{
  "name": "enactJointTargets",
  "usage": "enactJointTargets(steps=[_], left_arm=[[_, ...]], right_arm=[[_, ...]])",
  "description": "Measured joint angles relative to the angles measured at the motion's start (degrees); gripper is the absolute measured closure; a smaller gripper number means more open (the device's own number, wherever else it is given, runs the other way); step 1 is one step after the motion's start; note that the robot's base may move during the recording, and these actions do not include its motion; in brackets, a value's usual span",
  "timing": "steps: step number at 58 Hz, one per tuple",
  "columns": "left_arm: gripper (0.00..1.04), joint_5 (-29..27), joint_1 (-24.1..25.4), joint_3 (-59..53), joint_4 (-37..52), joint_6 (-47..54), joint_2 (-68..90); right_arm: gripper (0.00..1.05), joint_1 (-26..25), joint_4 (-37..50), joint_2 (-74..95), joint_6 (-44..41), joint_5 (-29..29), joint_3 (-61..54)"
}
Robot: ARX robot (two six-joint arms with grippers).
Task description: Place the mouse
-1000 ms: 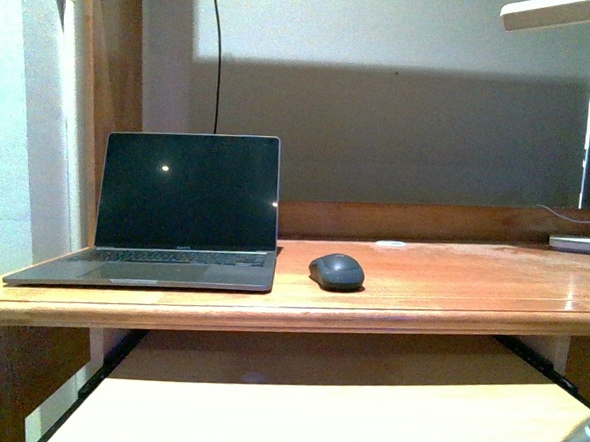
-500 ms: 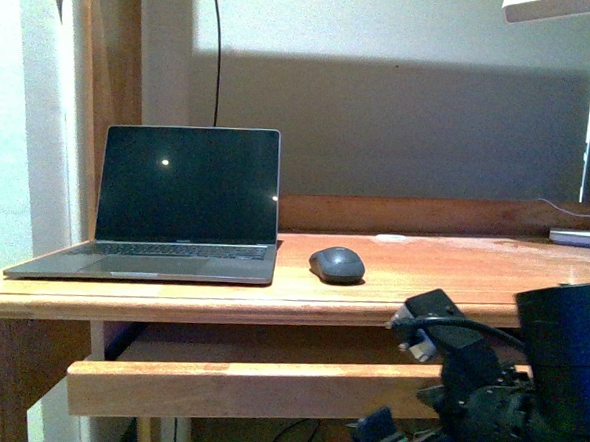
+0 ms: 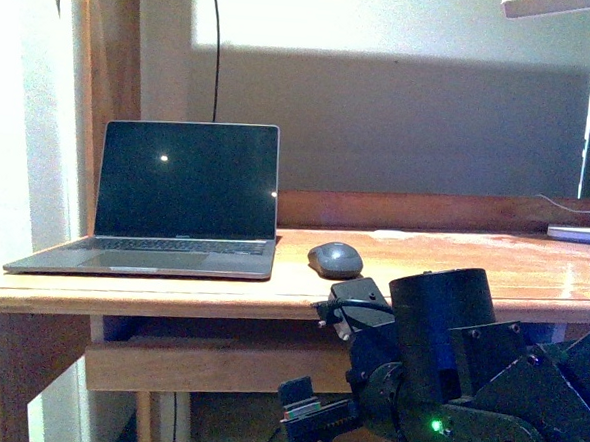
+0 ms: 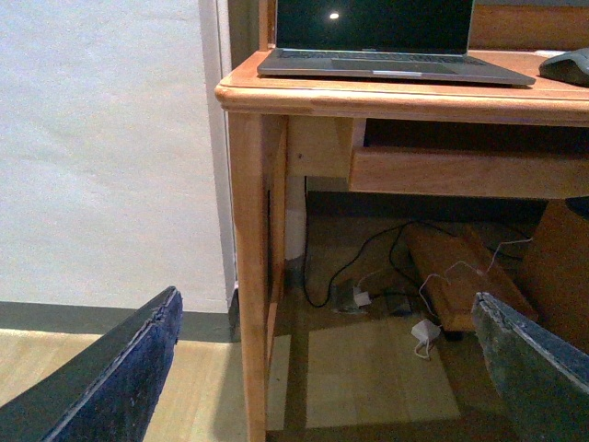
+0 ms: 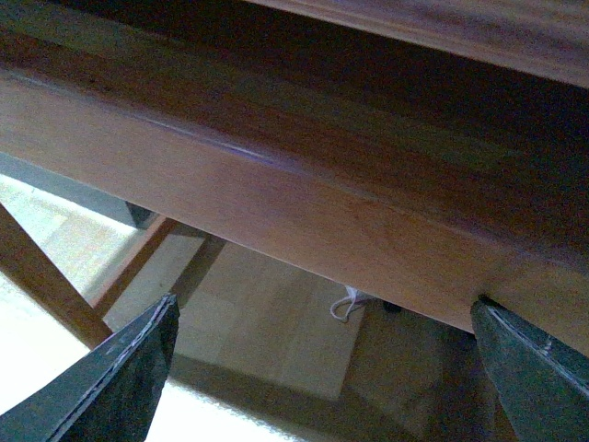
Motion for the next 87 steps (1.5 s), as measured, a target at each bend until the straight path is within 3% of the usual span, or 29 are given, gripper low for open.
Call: enactJointTargets(steps=[17, 30, 46, 47, 52, 56, 61, 69, 83, 87], left_arm=[[0.08, 0.00, 0.00, 0.00, 0.00, 0.00, 0.00], [0.08, 0.00, 0.00, 0.00, 0.00, 0.00, 0.00], [0.08, 0.00, 0.00, 0.00, 0.00, 0.00, 0.00], [0.08, 0.02, 0.00, 0.00, 0.00, 0.00, 0.00], [0.08, 0.00, 0.00, 0.00, 0.00, 0.00, 0.00], [0.08, 0.00, 0.00, 0.00, 0.00, 0.00, 0.00], [0.08, 0.00, 0.00, 0.00, 0.00, 0.00, 0.00], [0.08, 0.11, 0.00, 0.00, 0.00, 0.00, 0.00], [0.08, 0.09, 0.00, 0.00, 0.00, 0.00, 0.00], [0.08, 0.09, 0.00, 0.00, 0.00, 0.00, 0.00]], right_arm=[[0.07, -5.77, 6.78, -15.08, 8.07, -4.46, -13.57], [0.07, -11.63, 7.85, -38.84, 14.82, -15.04, -35.58], [0.07, -20.04, 2.05, -64.78, 23.91, -24.15, -52.74], [0.07, -24.02, -3.43, -76.22, 26.58, -26.27, -58.42], [0.07, -27.17, -8.61, -83.47, 27.74, -27.02, -60.83], [0.17, -26.62, -12.09, -89.46, 21.88, -14.34, -62.64], [0.31, -28.61, -13.20, -93.66, 13.94, -4.09, -63.82], [0.55, -28.96, -14.62, -96.63, 8.13, -2.97, -64.63], [0.99, -29.03, -17.84, -101.39, 6.19, -2.75, -66.55], [1.02, -29.03, -18.64, -102.40, 5.88, -2.80, -66.73]])
